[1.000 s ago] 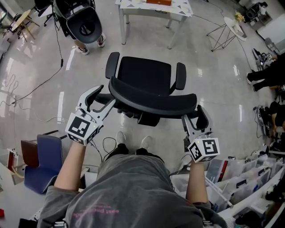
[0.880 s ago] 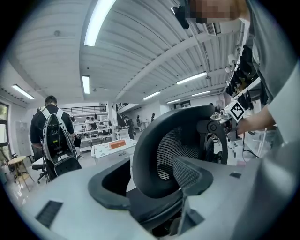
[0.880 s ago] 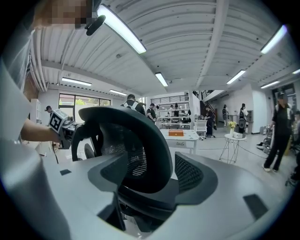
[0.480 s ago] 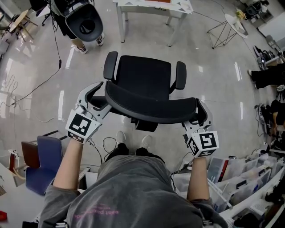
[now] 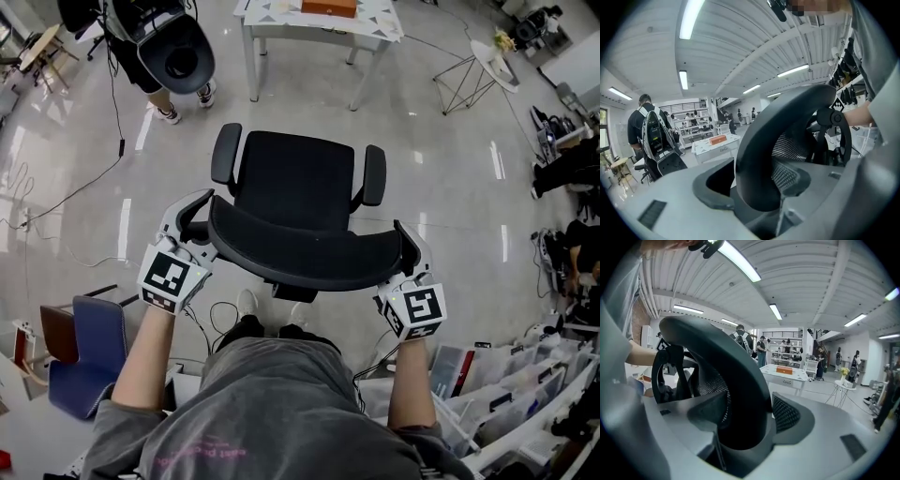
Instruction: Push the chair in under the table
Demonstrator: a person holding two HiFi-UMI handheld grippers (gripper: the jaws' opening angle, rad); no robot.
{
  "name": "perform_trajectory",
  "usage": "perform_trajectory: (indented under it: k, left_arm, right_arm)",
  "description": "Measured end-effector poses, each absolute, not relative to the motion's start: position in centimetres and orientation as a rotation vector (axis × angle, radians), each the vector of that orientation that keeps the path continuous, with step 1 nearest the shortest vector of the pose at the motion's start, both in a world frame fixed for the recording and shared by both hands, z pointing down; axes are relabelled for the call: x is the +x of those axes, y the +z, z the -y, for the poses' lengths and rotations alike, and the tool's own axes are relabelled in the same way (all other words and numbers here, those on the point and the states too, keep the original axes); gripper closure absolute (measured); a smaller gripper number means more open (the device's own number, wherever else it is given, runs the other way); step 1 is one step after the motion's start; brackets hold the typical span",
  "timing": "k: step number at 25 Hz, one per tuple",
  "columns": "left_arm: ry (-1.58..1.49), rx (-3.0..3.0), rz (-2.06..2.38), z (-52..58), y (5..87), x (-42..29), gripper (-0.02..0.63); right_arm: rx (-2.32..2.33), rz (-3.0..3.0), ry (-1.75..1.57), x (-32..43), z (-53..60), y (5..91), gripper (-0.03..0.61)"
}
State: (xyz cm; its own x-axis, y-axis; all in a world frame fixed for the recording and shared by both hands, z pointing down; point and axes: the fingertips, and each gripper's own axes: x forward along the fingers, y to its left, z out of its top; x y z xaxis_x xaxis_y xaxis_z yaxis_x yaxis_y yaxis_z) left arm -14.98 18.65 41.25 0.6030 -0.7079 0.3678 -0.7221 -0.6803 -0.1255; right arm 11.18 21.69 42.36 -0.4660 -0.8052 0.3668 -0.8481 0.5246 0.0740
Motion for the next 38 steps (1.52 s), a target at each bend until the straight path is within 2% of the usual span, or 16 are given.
perform_trajectory:
  k: [17, 38]
  left_arm:
    - [0.583, 2.676, 1.380, -15.8, 41.2, -14.2, 0.391]
    - [0.551, 2.708, 1.386, -3.7, 41.0, -12.8, 0.393]
  right_arm:
    - [1.197, 2.529, 0.133, 11.1, -19.1, 42.2, 0.321]
    - [1.112, 2.549, 0.139, 12.4, -6.4, 42.3, 0.333]
